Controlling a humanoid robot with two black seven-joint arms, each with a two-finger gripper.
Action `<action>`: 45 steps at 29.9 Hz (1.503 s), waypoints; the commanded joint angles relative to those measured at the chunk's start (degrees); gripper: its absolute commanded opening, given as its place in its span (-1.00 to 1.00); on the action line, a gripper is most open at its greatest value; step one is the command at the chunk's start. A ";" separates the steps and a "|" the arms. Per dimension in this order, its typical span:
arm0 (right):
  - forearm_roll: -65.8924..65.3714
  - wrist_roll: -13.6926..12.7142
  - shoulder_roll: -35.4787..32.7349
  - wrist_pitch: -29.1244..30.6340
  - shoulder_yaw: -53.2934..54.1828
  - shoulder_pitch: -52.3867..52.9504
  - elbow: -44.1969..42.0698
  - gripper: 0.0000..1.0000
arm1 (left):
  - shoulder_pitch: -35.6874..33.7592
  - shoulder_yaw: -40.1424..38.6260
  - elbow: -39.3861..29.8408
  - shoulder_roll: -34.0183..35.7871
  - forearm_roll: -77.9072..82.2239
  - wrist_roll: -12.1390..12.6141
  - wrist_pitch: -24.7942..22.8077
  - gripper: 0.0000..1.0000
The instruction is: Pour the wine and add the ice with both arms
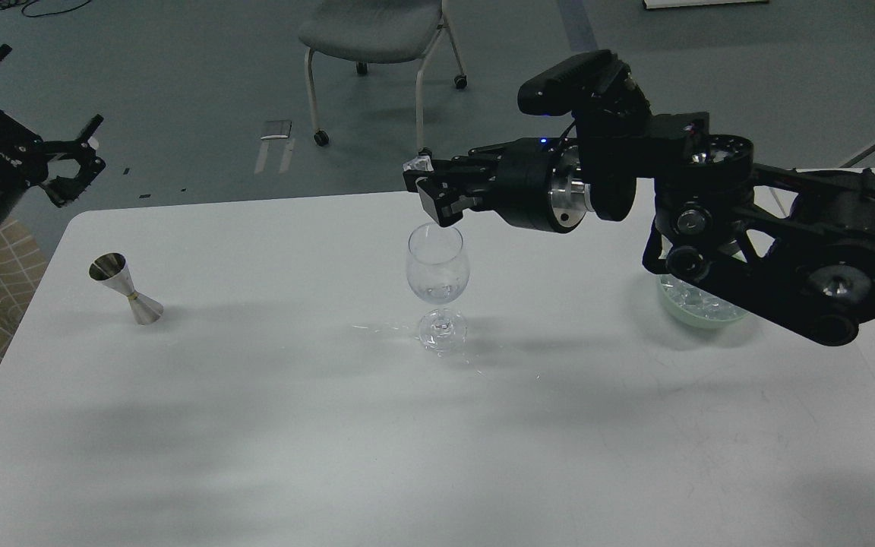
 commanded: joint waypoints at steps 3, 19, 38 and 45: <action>-0.51 0.01 2.47 0.03 -2.56 -0.20 -2.95 -1.00 | 0.00 -0.03 0.00 0.02 -0.07 -0.06 -0.10 0.95; -1.92 -0.26 4.58 0.03 -4.06 -1.52 -6.03 -1.00 | 0.00 0.05 0.53 -0.33 0.01 -0.06 -0.54 0.95; -1.92 -0.43 4.15 -0.05 -4.06 -2.22 -5.68 -0.37 | -0.08 0.05 0.61 -0.42 0.01 -0.06 -0.54 0.95; -1.92 -0.43 3.79 -0.05 -3.53 -2.14 -5.59 -0.26 | -0.08 0.05 0.61 -0.33 0.01 -0.06 -0.45 0.95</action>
